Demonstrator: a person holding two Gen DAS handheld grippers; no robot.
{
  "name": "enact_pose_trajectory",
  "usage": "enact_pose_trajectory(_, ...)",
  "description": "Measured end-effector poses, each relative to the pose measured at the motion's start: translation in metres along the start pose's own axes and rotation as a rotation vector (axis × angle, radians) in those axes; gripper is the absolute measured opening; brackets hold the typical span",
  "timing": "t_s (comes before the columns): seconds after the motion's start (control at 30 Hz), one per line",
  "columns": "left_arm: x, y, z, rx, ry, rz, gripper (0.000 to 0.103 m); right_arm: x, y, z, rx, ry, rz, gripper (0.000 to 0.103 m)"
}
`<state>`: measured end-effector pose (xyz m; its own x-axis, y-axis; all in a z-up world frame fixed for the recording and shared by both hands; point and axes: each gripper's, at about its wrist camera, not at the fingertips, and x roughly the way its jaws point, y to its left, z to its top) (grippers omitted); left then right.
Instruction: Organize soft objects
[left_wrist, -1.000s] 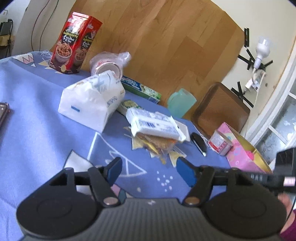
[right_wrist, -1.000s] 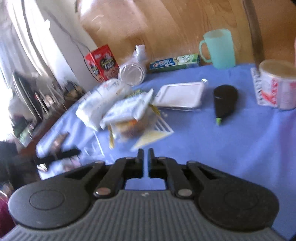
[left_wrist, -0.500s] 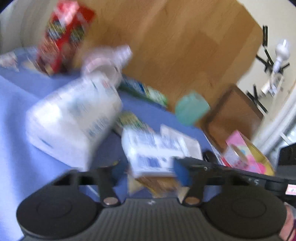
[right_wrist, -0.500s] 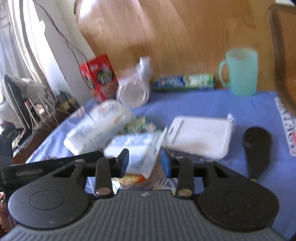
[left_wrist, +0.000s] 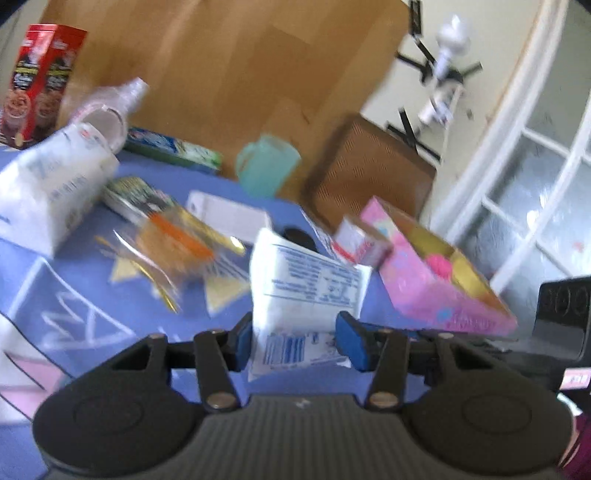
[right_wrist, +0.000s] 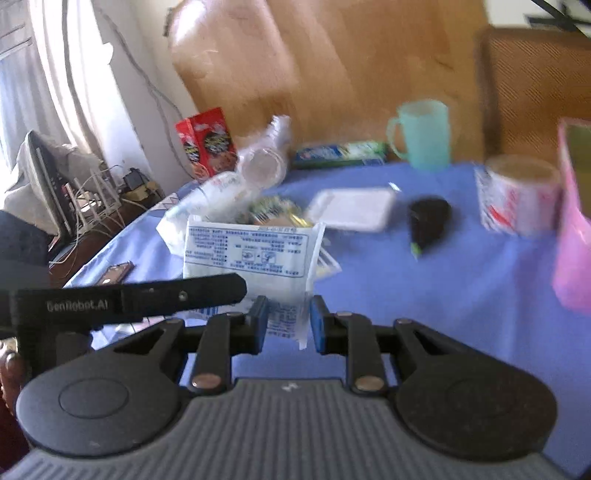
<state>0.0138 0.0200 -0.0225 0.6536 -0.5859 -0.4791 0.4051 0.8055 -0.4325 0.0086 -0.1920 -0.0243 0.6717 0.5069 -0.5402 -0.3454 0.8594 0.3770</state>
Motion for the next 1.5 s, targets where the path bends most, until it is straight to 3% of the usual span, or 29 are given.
enact_pose_trajectory(0.1, 0.011, -0.002, -0.009, -0.012, 0.055, 0.019, 0.048, 0.0, -0.006, -0.013, 0.038, 0.009, -0.02, 0.03)
enact_pose_trajectory(0.17, 0.014, 0.002, -0.014, -0.035, 0.087, 0.043, 0.054, 0.003, -0.008, -0.018, 0.053, 0.018, -0.035, 0.032)
enact_pose_trajectory(0.27, -0.001, 0.012, -0.012, -0.04, 0.048, 0.074, 0.07, 0.001, -0.012, -0.023, 0.058, -0.003, -0.072, 0.041)
enact_pose_trajectory(0.33, -0.014, 0.019, -0.006, -0.065, 0.013, 0.077, 0.071, -0.003, -0.013, -0.024, 0.03, -0.017, -0.061, 0.056)
enact_pose_trajectory(0.4, -0.012, 0.025, 0.0, -0.097, 0.023, 0.064, 0.068, -0.004, -0.009, -0.025, -0.059, -0.006, -0.053, 0.069)
enact_pose_trajectory(0.43, -0.008, 0.026, 0.003, -0.106, 0.04, 0.061, 0.064, -0.004, -0.008, -0.026, -0.109, 0.002, -0.054, 0.07)
enact_pose_trajectory(0.5, 0.009, 0.025, 0.005, -0.11, 0.1, 0.056, 0.048, 0.007, 0.0, -0.027, -0.204, 0.018, -0.06, 0.07)
enact_pose_trajectory(0.53, 0.022, 0.024, 0.003, -0.104, 0.148, 0.051, 0.04, 0.013, 0.0, -0.028, -0.239, 0.035, -0.055, 0.07)
enact_pose_trajectory(0.57, 0.025, 0.017, 0.0, -0.077, 0.122, 0.068, 0.041, 0.02, 0.001, -0.029, -0.257, 0.062, -0.041, 0.069)
enact_pose_trajectory(0.6, 0.027, 0.011, 0.0, -0.046, 0.128, 0.085, 0.041, 0.025, 0.005, -0.031, -0.286, 0.063, -0.051, 0.059)
enact_pose_trajectory(0.63, 0.029, 0.002, 0.001, -0.021, 0.137, 0.103, 0.041, 0.027, 0.011, -0.034, -0.337, 0.061, -0.071, 0.056)
enact_pose_trajectory(0.7, 0.03, -0.011, 0.006, 0.017, 0.13, 0.108, 0.041, 0.024, 0.013, -0.037, -0.359, 0.036, -0.092, 0.056)
enact_pose_trajectory(0.8, 0.034, -0.041, 0.027, 0.077, 0.099, 0.038, 0.041, 0.006, -0.005, -0.033, -0.29, -0.035, -0.113, 0.055)
enact_pose_trajectory(0.9, 0.052, -0.087, 0.046, 0.178, 0.08, -0.038, 0.041, -0.027, -0.025, -0.022, -0.239, -0.163, -0.176, 0.054)
enact_pose_trajectory(0.97, 0.073, -0.125, 0.057, 0.246, 0.105, -0.127, 0.04, -0.052, -0.039, -0.014, -0.233, -0.245, -0.247, 0.049)
enact_pose_trajectory(1.03, 0.094, -0.162, 0.059, 0.306, 0.128, -0.209, 0.04, -0.076, -0.059, -0.007, -0.212, -0.296, -0.308, 0.036)
enact_pose_trajectory(1.13, 0.127, -0.217, 0.055, 0.438, 0.11, -0.232, 0.041, -0.1, -0.089, 0.0, -0.171, -0.329, -0.421, 0.035)
enact_pose_trajectory(1.2, 0.153, -0.239, 0.053, 0.467, 0.124, -0.243, 0.044, -0.109, -0.111, 0.004, -0.147, -0.347, -0.519, 0.035)
enact_pose_trajectory(1.27, 0.171, -0.246, 0.051, 0.481, 0.121, -0.228, 0.055, -0.111, -0.138, 0.009, -0.089, -0.341, -0.637, 0.04)
enact_pose_trajectory(1.33, 0.176, -0.243, 0.051, 0.471, 0.117, -0.179, 0.054, -0.112, -0.161, 0.011, -0.021, -0.324, -0.708, 0.042)
enact_pose_trajectory(1.5, 0.144, -0.204, 0.052, 0.424, 0.087, -0.168, 0.056, -0.127, -0.163, 0.001, 0.023, -0.404, -0.725, 0.042)
